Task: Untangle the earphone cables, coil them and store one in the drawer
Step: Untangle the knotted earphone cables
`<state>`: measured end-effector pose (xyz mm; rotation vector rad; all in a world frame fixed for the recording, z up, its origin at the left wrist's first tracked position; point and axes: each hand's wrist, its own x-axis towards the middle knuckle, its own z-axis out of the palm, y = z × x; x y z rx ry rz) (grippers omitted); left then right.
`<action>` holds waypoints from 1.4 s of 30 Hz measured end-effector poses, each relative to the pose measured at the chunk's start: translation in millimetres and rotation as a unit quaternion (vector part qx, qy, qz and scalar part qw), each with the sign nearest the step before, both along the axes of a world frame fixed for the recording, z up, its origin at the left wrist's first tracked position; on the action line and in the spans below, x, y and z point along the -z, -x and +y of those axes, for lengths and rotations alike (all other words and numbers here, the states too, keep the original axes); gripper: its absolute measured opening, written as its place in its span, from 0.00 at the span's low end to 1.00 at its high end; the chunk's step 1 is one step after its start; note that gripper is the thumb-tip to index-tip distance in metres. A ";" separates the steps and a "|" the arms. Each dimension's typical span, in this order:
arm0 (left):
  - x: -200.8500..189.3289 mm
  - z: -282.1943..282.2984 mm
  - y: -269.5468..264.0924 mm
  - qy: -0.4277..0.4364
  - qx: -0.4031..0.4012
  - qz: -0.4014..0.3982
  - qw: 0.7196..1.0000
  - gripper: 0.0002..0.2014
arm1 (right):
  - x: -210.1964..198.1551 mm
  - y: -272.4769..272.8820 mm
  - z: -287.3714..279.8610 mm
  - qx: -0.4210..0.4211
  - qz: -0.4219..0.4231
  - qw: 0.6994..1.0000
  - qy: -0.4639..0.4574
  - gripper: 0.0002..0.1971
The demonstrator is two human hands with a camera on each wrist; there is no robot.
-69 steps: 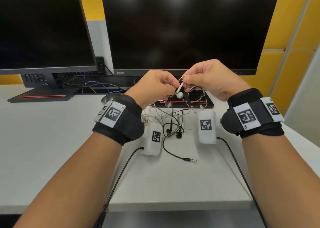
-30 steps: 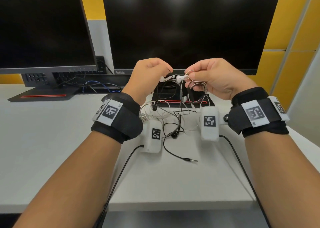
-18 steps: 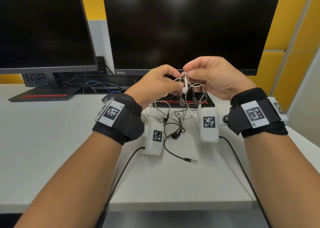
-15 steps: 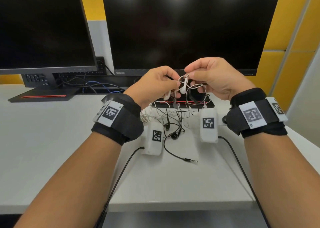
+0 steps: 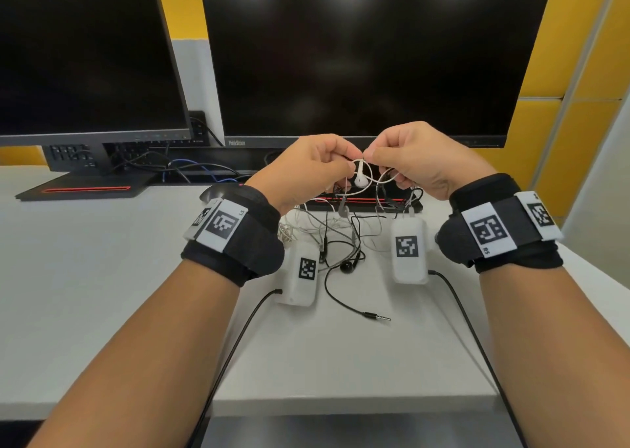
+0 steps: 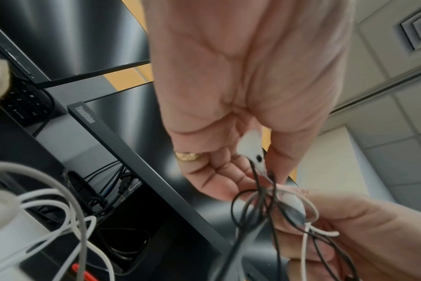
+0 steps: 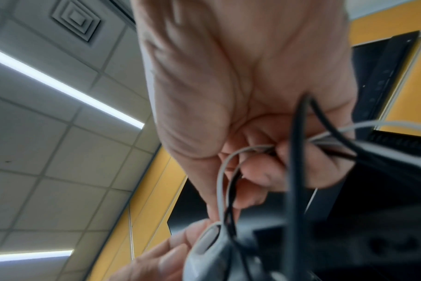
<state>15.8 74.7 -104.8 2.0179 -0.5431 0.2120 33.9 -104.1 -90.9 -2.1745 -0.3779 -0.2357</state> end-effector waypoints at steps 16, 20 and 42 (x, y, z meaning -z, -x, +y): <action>-0.1 0.6 -1.2 -0.021 -0.016 -0.014 1.000 0.03 | -3.1 3.5 1.3 0.005 0.013 0.998 -0.057 0.06; 0.7 0.0 0.0 -0.027 0.005 0.005 1.000 0.01 | -6.4 6.5 1.4 -0.034 0.010 0.992 -0.118 0.08; -2.1 5.9 0.3 -0.046 0.053 0.013 0.997 0.08 | -14.8 2.3 0.8 0.028 0.011 0.932 -0.362 0.08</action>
